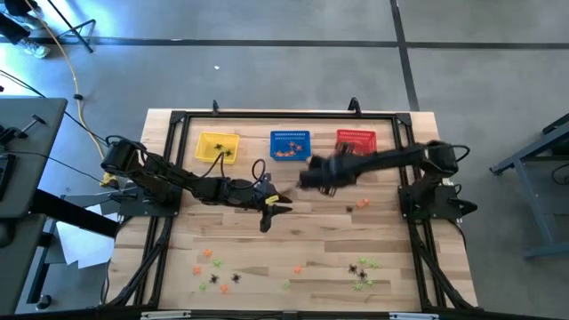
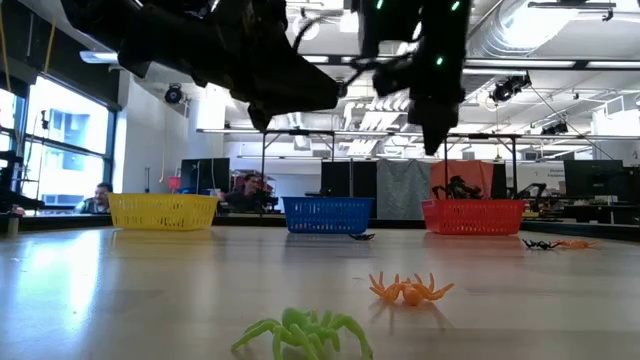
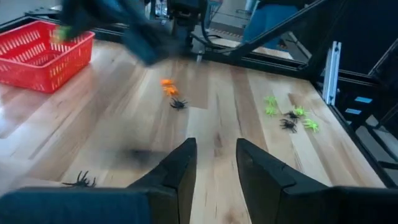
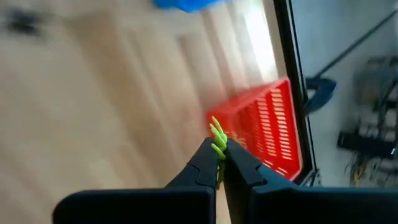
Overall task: Sort Halloween decoration
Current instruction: Put the green spider toy into the red basket
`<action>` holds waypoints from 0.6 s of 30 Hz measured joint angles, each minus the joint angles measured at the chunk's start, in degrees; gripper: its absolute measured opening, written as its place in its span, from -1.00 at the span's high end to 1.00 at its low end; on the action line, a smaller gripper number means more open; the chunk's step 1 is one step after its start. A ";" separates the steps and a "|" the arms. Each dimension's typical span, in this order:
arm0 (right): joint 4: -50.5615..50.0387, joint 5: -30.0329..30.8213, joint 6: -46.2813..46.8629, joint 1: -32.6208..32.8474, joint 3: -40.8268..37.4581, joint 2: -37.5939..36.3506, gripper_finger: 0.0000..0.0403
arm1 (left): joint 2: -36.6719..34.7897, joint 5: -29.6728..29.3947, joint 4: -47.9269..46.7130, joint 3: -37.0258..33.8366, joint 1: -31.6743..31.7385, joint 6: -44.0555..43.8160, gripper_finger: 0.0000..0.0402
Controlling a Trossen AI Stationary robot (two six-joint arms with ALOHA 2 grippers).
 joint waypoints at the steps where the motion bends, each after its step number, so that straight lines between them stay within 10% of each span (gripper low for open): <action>1: 0.19 -0.68 -1.93 -2.32 0.00 0.00 1.00 | -0.01 0.01 -0.12 0.00 -0.12 -0.04 0.50; 18: 5.01 -15.18 -13.49 -30.21 -0.09 0.00 1.00 | -0.01 6.50 -6.24 0.00 -1.02 -1.61 0.49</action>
